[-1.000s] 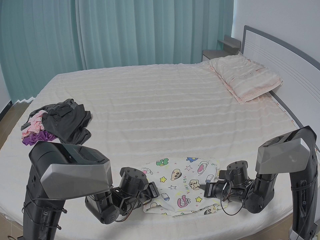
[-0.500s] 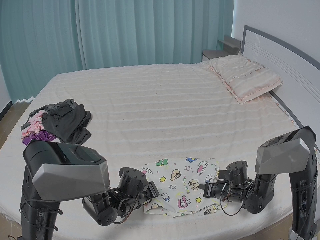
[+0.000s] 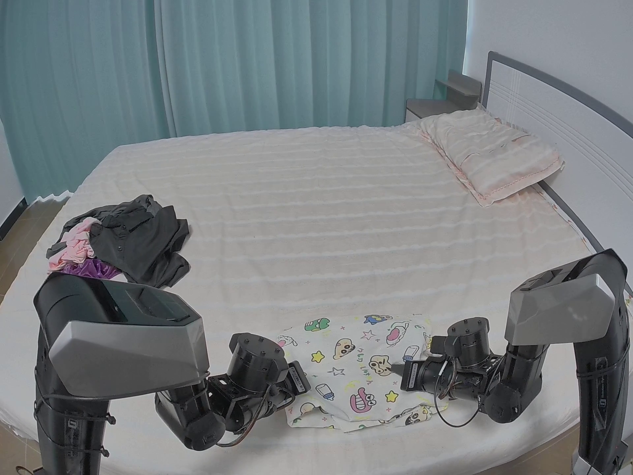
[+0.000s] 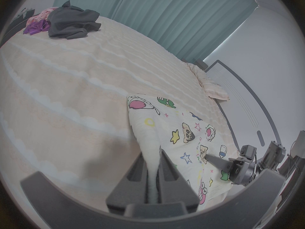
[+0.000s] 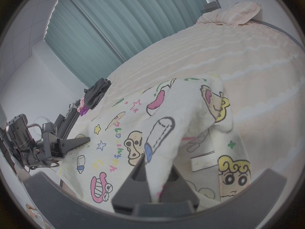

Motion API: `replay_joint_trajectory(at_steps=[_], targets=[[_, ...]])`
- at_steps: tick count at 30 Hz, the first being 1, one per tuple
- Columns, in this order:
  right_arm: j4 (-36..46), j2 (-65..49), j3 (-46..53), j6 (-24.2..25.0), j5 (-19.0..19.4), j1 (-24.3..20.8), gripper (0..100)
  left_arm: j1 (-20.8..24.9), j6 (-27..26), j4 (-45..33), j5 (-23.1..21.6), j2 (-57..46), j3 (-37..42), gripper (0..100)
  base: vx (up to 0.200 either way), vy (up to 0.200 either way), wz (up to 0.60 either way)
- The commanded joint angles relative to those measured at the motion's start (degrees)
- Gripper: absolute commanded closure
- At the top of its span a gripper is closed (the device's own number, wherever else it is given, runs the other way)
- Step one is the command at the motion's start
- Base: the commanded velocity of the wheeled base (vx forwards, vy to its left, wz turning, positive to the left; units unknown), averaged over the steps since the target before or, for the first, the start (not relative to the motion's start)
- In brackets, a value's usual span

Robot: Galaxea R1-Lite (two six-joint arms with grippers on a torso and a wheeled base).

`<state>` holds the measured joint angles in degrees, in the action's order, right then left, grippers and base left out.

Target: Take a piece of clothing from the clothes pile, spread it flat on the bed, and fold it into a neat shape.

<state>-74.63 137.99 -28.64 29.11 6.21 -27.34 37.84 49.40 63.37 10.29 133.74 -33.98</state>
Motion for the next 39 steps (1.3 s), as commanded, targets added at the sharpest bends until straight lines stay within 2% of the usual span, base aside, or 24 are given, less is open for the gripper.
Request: replay_joint_trajectory(at_steps=[1, 36, 39], targets=[[0.01, -0.61, 0.07, -0.02, -0.14, -0.08, 100, 0.04, 0.00, -0.09, 0.17, -0.85, 0.66, 100, 0.000, 0.200, 0.00], [-0.08, -2.02, 1.92, 0.07, -0.14, -0.87, 100, 0.13, 0.44, 0.00, 0.17, -1.20, 4.09, 100, 0.000, 0.200, 0.00], [-0.16, -2.11, 2.09, 0.07, -0.23, -0.87, 100, 0.22, 0.61, 0.00, 0.17, -1.20, 4.18, 100, 0.000, 0.000, 0.00]])
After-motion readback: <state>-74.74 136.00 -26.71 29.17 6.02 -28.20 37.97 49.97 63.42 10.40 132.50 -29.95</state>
